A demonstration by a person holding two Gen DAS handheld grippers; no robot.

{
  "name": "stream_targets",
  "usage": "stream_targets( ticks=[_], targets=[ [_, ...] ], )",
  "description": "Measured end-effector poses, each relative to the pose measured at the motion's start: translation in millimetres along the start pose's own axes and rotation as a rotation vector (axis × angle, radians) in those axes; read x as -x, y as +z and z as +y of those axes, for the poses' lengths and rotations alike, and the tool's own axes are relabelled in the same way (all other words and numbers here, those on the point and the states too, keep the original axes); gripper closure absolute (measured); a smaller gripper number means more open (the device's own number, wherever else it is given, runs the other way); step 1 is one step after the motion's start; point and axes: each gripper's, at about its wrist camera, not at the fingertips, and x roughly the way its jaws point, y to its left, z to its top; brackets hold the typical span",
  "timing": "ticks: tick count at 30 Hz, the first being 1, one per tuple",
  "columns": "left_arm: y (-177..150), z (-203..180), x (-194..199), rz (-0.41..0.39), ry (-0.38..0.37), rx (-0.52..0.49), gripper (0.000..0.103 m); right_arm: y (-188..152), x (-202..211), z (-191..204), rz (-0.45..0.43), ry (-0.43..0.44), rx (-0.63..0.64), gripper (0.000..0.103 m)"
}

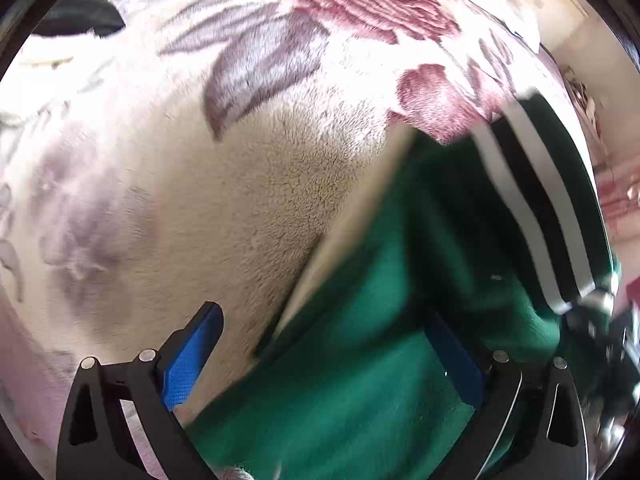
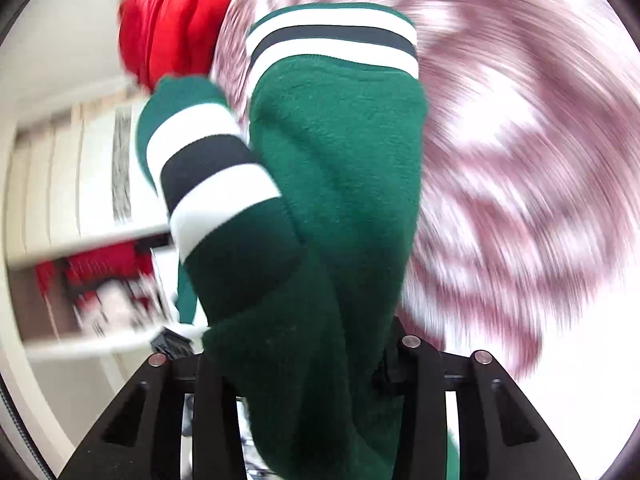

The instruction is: Fold large clothes

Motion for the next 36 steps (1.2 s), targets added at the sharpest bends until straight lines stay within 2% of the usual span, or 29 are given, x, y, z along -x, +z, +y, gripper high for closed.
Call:
stream_targets(
  ticks=[3, 5, 6, 8, 9, 10, 11, 13, 15, 18, 19, 21, 23, 25, 27, 32, 34, 36],
  targets=[
    [-18, 4, 34, -0.029, 0.029, -0.035, 0.0, -76, 39, -58, -0.119, 0.093, -0.317, 0.062],
    [-36, 7, 48, -0.032, 0.061, -0.056, 0.0, -137, 53, -93, -0.133, 0.094, -0.473, 0.06],
    [-49, 9, 53, -0.027, 0.083, -0.071, 0.0, -162, 54, -108, -0.102, 0.074, -0.53, 0.057],
    [-70, 8, 49, 0.013, 0.107, -0.089, 0.0, -190, 58, -123, -0.042, -0.068, -0.542, 0.046],
    [-84, 9, 44, 0.041, 0.128, -0.1, 0.0, -195, 63, -125, -0.021, -0.123, -0.508, 0.046],
    [-94, 9, 38, 0.061, 0.146, -0.111, 0.0, -197, 69, -123, 0.001, -0.136, -0.473, 0.044],
    [-105, 7, 33, 0.075, 0.157, -0.118, 0.0, -195, 76, -118, 0.025, -0.16, -0.439, 0.037],
    [-125, 4, 29, 0.065, 0.141, -0.11, 0.0, -185, 99, -100, 0.036, -0.272, -0.324, 0.03],
    [-137, 0, 20, 0.062, 0.122, -0.098, 0.0, -173, 123, -75, 0.031, -0.355, -0.202, 0.03],
    [-138, -13, 6, 0.04, 0.085, -0.1, 0.0, -144, 140, -26, 0.031, -0.465, 0.014, 0.03],
    [-137, -17, 2, 0.035, 0.104, -0.106, 0.0, -137, 139, -6, 0.029, -0.502, 0.108, 0.03],
    [-134, -23, -2, 0.02, 0.125, -0.117, 0.0, -118, 132, 39, -0.02, -0.657, 0.315, 0.03],
    [-134, -21, -4, 0.006, 0.116, -0.098, 0.0, -116, 116, 61, -0.012, -0.715, 0.49, 0.023],
    [-136, -20, -4, -0.011, 0.11, -0.09, 0.0, -110, 94, 82, 0.033, -0.704, 0.601, 0.023],
    [-141, -19, -5, -0.02, 0.111, -0.092, 0.0, -104, 63, 108, 0.081, -0.69, 0.639, 0.023],
    [-138, -18, -7, -0.016, 0.094, -0.074, 0.0, -102, -6, 106, 0.235, -0.676, 0.642, 0.023],
    [-138, -17, -8, -0.007, 0.089, -0.061, 0.0, -106, -27, 97, 0.285, -0.696, 0.642, 0.024],
    [-137, -16, -9, 0.004, 0.089, -0.054, 0.0, -105, -49, 92, 0.307, -0.715, 0.649, 0.03]
  ],
)
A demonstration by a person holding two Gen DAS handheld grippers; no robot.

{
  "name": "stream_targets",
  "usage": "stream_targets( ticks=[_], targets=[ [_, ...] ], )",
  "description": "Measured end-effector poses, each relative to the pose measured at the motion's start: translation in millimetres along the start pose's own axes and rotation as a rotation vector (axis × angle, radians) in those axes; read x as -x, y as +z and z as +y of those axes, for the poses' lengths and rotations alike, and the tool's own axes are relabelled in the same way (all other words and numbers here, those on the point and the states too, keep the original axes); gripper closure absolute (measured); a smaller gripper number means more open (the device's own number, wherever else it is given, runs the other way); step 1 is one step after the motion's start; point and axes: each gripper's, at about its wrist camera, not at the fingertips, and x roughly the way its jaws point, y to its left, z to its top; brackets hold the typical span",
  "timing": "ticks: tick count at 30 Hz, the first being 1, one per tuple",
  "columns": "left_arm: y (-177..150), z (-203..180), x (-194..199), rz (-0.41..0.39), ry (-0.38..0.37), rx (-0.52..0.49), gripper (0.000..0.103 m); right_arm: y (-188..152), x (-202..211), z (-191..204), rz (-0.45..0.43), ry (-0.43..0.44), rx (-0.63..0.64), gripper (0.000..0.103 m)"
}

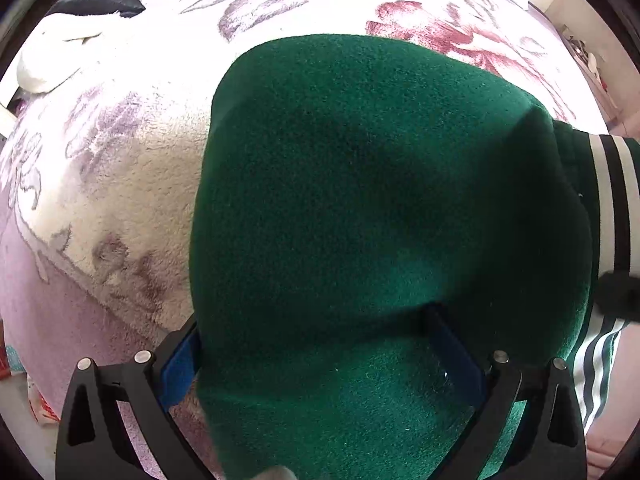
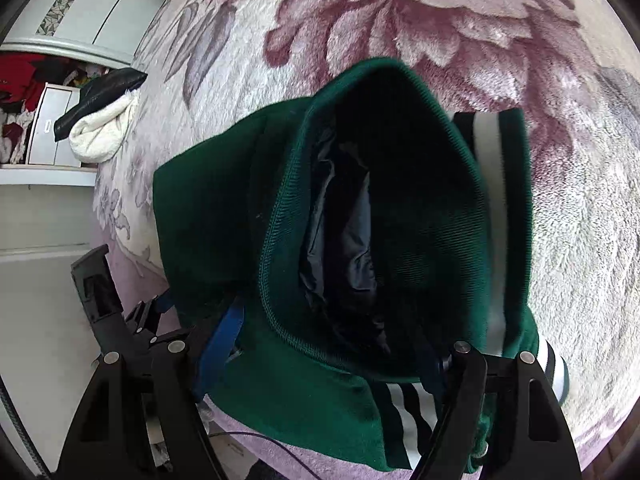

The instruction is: Fold large clothes

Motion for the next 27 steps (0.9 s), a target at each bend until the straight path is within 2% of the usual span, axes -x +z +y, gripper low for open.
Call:
stream_targets(
  ticks=[1, 2, 3, 4, 8, 10, 13, 15, 16, 18, 19, 20, 23, 25, 27],
  targets=[
    [2, 0, 0, 0.005, -0.001, -0.004, 0.0, 0, -5, 0, 0.004, -0.008, 0.008, 0.052],
    [3, 1, 0, 0.009, -0.006, -0.005, 0.0, -1, -6, -1, 0.013, 0.001, -0.002, 0.093],
    [5, 1, 0, 0.016, -0.006, -0.008, 0.0, -2, -5, -1, 0.023, 0.023, -0.021, 0.096],
    [5, 1, 4, 0.019, -0.017, -0.011, 0.0, 0, -3, 3, 0.004, 0.008, -0.027, 0.096],
    [9, 8, 37, -0.04, -0.051, 0.025, 0.0, 21, 24, 12, -0.124, -0.042, -0.025, 0.098],
    [8, 8, 48, -0.064, 0.004, 0.015, 0.0, 33, 34, -3, -0.176, -0.098, -0.059, 0.1],
    [7, 3, 36, -0.028, 0.056, -0.001, 0.0, 52, 6, -36, -0.017, -0.011, -0.133, 0.1],
    [6, 1, 29, -0.002, 0.047, 0.003, 0.0, 51, 16, -38, -0.009, 0.008, -0.109, 0.099],
    [6, 0, 31, -0.007, 0.044, 0.007, 0.0, 49, 29, -35, -0.039, -0.021, -0.073, 0.092],
    [6, -4, 33, -0.019, 0.041, 0.001, 0.0, 43, 51, -31, -0.112, -0.072, -0.023, 0.062],
    [7, -7, 35, -0.023, 0.042, -0.005, 0.0, 40, 59, -32, -0.147, -0.075, -0.009, 0.031],
    [6, -9, 34, -0.025, 0.047, -0.009, 0.0, 39, 61, -31, -0.163, -0.072, 0.009, 0.013],
    [7, -23, 35, -0.027, 0.052, -0.03, 0.0, 48, 40, -40, -0.09, -0.087, 0.001, 0.013],
    [8, -26, 37, -0.025, 0.058, -0.041, 0.0, 59, 17, -47, -0.024, -0.033, -0.031, 0.014],
    [9, -29, 40, -0.02, 0.061, -0.047, 0.0, 64, 1, -46, -0.045, 0.005, -0.03, 0.037]
  ],
)
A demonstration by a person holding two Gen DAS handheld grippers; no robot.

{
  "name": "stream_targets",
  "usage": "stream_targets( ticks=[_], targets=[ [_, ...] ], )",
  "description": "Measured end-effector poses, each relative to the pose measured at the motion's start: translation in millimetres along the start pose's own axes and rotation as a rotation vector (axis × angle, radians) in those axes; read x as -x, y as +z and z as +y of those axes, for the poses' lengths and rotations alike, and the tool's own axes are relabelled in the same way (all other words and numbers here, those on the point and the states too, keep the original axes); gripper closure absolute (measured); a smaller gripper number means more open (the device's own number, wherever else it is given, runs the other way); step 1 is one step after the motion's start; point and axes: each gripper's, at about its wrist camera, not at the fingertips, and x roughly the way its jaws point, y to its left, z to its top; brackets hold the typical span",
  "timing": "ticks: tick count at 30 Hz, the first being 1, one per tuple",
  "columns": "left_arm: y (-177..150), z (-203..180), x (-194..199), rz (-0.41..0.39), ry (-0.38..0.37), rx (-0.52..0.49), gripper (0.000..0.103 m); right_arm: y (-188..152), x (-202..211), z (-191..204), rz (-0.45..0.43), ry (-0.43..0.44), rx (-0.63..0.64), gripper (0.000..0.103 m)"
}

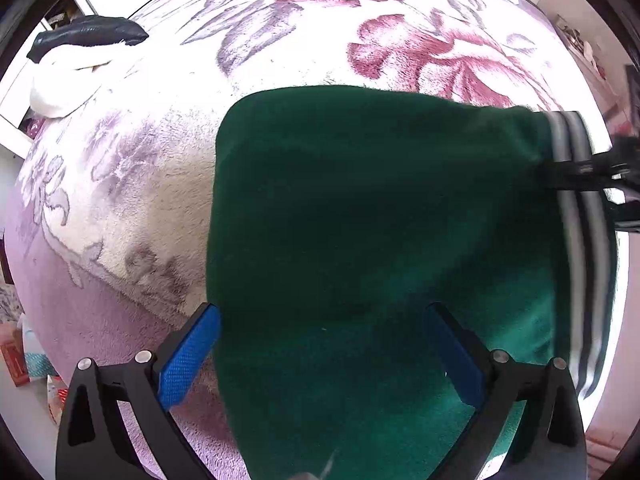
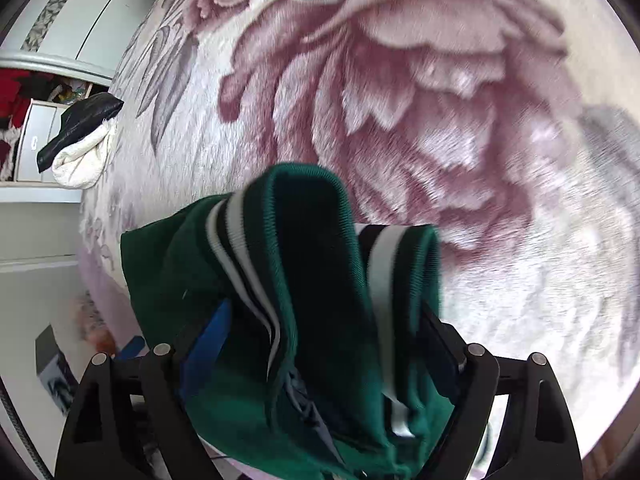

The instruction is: Fold large clothes

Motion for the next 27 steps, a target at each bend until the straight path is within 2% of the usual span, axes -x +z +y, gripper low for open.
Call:
stream_targets(
  ticks=[1, 2, 4, 7, 9, 12, 13, 14, 16, 19, 22, 25, 26, 27],
  targets=[
    [0, -2, 3, 0.003, 0.0, 0.0, 0.0, -1, -2, 4, -0.017, -0.023, 0.015, 0.064],
    [-1, -3, 7, 0.005, -0.001, 0.002, 0.0, 0, -3, 7, -0.038, -0.034, 0.02, 0.084],
    [-3, -5, 19, 0.008, -0.023, 0.008, 0.0, -7, 8, 14, -0.094, -0.028, 0.014, 0.093],
    [-7, -12, 40, -0.005, -0.041, -0.004, 0.0, -12, 27, 15, -0.156, -0.053, -0.023, 0.094],
    [-11, -18, 49, 0.002, -0.049, -0.016, 0.0, -5, 14, 3, -0.098, -0.069, -0.055, 0.094],
    [-17, -27, 59, 0.039, -0.088, -0.018, 0.0, -7, 6, -18, -0.003, 0.038, -0.136, 0.086],
    [-19, -30, 63, 0.038, -0.095, -0.02, 0.0, -15, 16, -22, -0.004, 0.041, -0.134, 0.071],
    [-21, -33, 66, 0.037, -0.095, -0.025, 0.0, -25, 26, -24, -0.018, 0.024, -0.129, 0.048],
    [-25, -40, 69, 0.036, -0.091, -0.038, 0.0, -55, 43, -35, -0.036, 0.019, -0.146, 0.033],
    [-30, -48, 69, 0.05, -0.098, -0.048, 0.0, -104, 37, -60, 0.018, 0.071, -0.257, 0.033],
    [-35, -56, 66, 0.061, -0.097, -0.063, 0.0, -145, 11, -85, 0.055, 0.155, -0.413, 0.033],
    [-39, -62, 62, 0.07, -0.081, -0.09, 0.0, -164, -8, -99, -0.037, 0.304, -0.536, 0.033],
    [-40, -64, 62, 0.072, -0.076, -0.097, 0.0, -165, -13, -100, -0.048, 0.321, -0.556, 0.043],
    [-42, -66, 61, 0.073, -0.069, -0.105, 0.0, -167, -17, -100, -0.06, 0.32, -0.58, 0.06]
  ],
)
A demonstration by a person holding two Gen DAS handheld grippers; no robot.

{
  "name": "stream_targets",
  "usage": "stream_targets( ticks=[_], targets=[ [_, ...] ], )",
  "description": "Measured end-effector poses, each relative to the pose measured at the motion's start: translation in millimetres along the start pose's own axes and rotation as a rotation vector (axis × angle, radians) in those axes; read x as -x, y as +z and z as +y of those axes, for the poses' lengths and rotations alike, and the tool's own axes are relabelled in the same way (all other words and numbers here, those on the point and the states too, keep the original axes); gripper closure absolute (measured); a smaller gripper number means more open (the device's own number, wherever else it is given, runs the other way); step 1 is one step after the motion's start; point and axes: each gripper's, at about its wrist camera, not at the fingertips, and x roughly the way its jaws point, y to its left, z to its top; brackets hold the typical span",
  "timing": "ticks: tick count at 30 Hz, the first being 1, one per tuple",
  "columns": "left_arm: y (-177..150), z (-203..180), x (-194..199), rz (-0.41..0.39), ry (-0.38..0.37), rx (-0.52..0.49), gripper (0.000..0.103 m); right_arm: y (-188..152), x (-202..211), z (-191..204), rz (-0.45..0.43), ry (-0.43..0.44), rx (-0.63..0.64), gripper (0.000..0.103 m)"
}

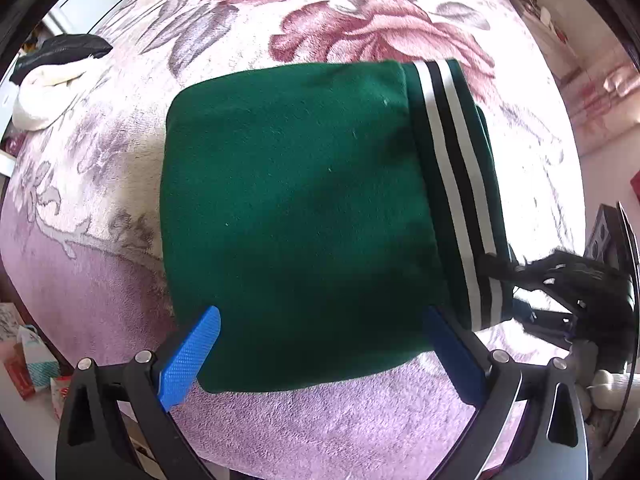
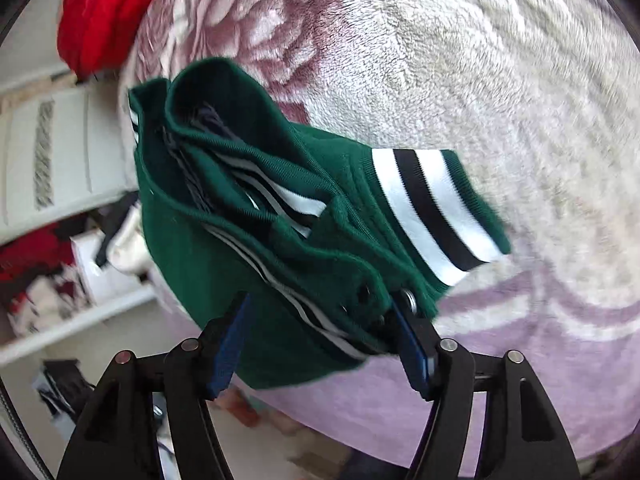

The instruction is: Fold large clothes

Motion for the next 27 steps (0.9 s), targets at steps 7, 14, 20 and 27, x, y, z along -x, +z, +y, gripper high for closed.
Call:
stream_targets(
  ticks=[7, 14, 20, 27],
  targets=[
    [-9, 9, -3, 0.006, 0.042, 0.008, 0.0, -25, 16, -2, -0.059, -0.001, -0.042, 0.083],
    [-23, 32, -14, 0.041, 0.072, 0.048, 0.0, -38, 25, -23, -0.071, -0.026, -0.066, 0.037],
    [-26, 38, -12, 0.027, 0.096, 0.032, 0.0, -30, -1, -8, -0.139, -0.016, -0.063, 0.086],
    [-20, 44, -23, 0.015, 0.108, 0.047, 0.0, -52, 73, 33, -0.353, -0.078, 0.012, 0.088]
  ],
)
